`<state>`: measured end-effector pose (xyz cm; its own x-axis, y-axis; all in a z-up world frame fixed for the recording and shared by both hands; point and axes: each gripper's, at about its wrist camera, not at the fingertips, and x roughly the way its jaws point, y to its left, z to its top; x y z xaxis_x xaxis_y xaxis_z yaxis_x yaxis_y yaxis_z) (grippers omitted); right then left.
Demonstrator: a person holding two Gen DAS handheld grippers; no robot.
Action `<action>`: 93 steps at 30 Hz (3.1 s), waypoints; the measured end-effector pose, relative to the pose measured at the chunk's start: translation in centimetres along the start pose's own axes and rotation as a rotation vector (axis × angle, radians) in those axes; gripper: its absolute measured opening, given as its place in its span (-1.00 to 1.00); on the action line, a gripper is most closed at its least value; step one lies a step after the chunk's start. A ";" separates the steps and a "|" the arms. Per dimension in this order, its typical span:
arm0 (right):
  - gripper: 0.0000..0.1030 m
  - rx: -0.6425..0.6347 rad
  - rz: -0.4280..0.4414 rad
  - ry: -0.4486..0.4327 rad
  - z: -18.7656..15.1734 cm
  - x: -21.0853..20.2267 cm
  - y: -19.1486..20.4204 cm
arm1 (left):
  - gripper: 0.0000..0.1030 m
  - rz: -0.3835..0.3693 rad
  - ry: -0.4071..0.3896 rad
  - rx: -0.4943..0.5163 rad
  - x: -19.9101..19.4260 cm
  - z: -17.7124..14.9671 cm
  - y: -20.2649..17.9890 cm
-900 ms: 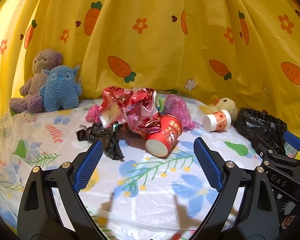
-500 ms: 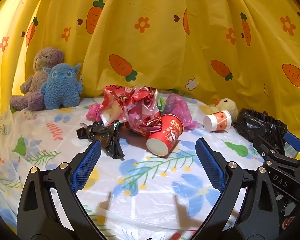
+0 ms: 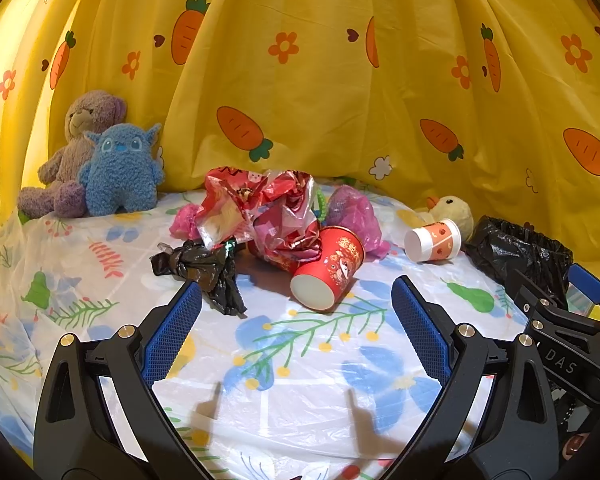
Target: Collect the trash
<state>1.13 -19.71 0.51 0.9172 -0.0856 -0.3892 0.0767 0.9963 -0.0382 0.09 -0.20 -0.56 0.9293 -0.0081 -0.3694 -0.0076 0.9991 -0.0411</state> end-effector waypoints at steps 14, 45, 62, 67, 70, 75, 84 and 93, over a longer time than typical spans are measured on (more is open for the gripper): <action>0.91 0.002 -0.002 -0.008 0.0 -0.3 0.0 | 0.83 -0.002 0.004 -0.003 0.2 -0.1 -0.2; 0.91 0.005 -0.004 -0.015 0.1 -0.3 -0.3 | 0.83 -0.012 0.009 -0.007 0.2 -0.4 -1.3; 0.91 0.008 -0.003 -0.014 0.4 -0.2 -0.7 | 0.83 -0.013 0.014 -0.011 0.3 -0.3 -1.5; 0.91 0.008 -0.004 -0.014 0.4 -0.1 -0.7 | 0.83 -0.014 0.014 -0.013 0.3 -0.3 -1.6; 0.91 0.009 -0.003 -0.014 0.5 -0.1 -0.8 | 0.83 -0.014 0.015 -0.013 0.3 -0.2 -1.5; 0.91 0.010 -0.004 -0.008 0.6 0.3 -1.3 | 0.83 -0.017 0.022 -0.013 0.8 -0.2 -1.9; 0.90 0.001 0.028 0.000 0.3 1.6 -0.4 | 0.83 0.021 0.018 -0.070 1.3 0.3 0.5; 0.90 -0.029 0.206 0.021 1.3 3.7 4.0 | 0.83 0.128 0.010 -0.139 1.9 1.1 5.2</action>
<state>5.38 -15.99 0.10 0.9040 0.1201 -0.4104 -0.1238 0.9922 0.0176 2.21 5.04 -0.49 0.9137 0.1178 -0.3889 -0.1775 0.9766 -0.1212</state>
